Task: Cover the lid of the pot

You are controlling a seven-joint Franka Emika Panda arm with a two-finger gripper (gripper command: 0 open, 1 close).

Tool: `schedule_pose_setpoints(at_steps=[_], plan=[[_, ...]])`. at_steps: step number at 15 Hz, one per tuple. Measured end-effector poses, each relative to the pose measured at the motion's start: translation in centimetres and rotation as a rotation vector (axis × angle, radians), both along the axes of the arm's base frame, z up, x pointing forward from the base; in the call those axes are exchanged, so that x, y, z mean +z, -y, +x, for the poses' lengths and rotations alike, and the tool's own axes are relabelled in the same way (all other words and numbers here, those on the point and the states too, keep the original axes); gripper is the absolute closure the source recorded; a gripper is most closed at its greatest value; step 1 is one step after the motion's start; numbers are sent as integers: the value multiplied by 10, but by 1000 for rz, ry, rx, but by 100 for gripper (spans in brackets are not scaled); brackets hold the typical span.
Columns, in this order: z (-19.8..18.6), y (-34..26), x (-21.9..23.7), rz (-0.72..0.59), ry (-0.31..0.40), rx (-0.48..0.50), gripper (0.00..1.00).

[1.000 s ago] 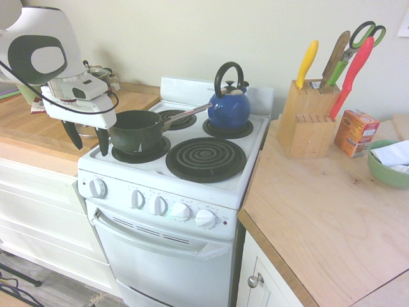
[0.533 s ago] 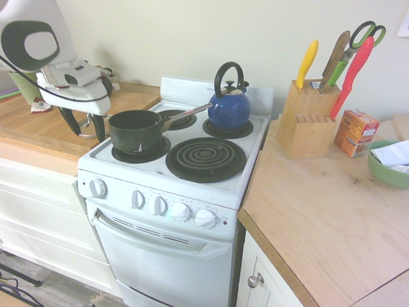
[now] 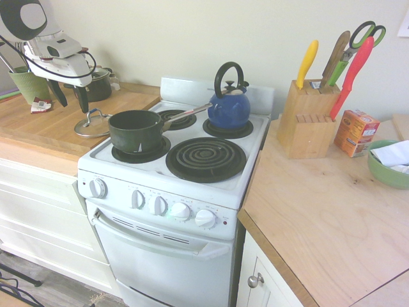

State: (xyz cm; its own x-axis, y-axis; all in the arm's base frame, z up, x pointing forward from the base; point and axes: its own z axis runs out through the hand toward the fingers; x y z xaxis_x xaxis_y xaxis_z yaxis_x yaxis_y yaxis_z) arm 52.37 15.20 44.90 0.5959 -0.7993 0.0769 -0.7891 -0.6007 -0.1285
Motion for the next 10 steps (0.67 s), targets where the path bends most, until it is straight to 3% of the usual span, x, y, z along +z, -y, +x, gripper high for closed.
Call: schedule_pose_setpoints(at_steps=[10], plan=[[93, -5, -64, -43, -42, -68, 0]])
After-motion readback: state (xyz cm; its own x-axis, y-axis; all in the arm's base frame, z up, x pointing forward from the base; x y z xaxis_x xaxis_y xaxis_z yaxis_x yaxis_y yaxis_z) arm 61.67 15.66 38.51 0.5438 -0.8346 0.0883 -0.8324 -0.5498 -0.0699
